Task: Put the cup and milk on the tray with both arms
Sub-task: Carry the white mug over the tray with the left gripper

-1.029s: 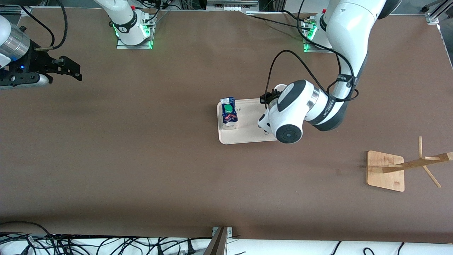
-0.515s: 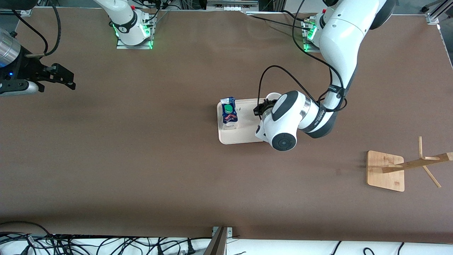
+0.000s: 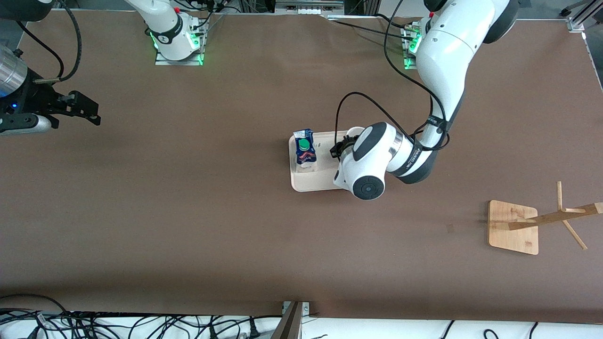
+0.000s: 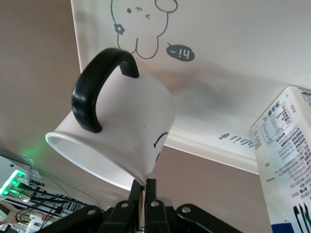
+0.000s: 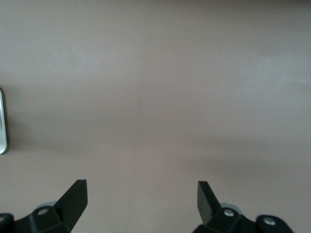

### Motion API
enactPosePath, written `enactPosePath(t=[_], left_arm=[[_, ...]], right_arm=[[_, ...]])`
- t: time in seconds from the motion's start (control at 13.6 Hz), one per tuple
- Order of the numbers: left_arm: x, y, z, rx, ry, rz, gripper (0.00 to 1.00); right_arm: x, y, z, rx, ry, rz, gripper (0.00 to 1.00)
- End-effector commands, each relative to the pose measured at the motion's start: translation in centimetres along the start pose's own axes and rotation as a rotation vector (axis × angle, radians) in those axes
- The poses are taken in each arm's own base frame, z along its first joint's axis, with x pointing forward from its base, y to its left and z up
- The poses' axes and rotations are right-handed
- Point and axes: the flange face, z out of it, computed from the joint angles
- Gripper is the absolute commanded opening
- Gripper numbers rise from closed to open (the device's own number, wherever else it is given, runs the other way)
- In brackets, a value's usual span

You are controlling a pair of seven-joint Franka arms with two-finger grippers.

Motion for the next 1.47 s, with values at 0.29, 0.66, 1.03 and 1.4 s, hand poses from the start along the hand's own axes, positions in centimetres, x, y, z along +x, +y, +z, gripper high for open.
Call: enactPosePath(t=[0.29, 0.66, 1.03, 1.4], left_arm=[[0.2, 0.5, 0.4, 0.013, -0.005, -0.013, 1.0], [0.3, -0.1, 0.1, 0.02, -0.01, -0.019, 1.0], [-1.6, -3.4, -4.9, 0.038, 0.022, -0.025, 1.0], [-6.2, -11.2, -17.7, -0.012, 0.276, 0.118, 1.0]], right_arm=[[0.5, -0.5, -0.7, -0.004, 0.004, -0.009, 1.0], [0.5, -0.5, -0.7, -0.004, 0.004, -0.009, 1.0], [0.5, -0.5, -0.7, -0.004, 0.004, -0.009, 1.0], [0.5, -0.5, -0.7, -0.003, 0.004, -0.009, 1.0]])
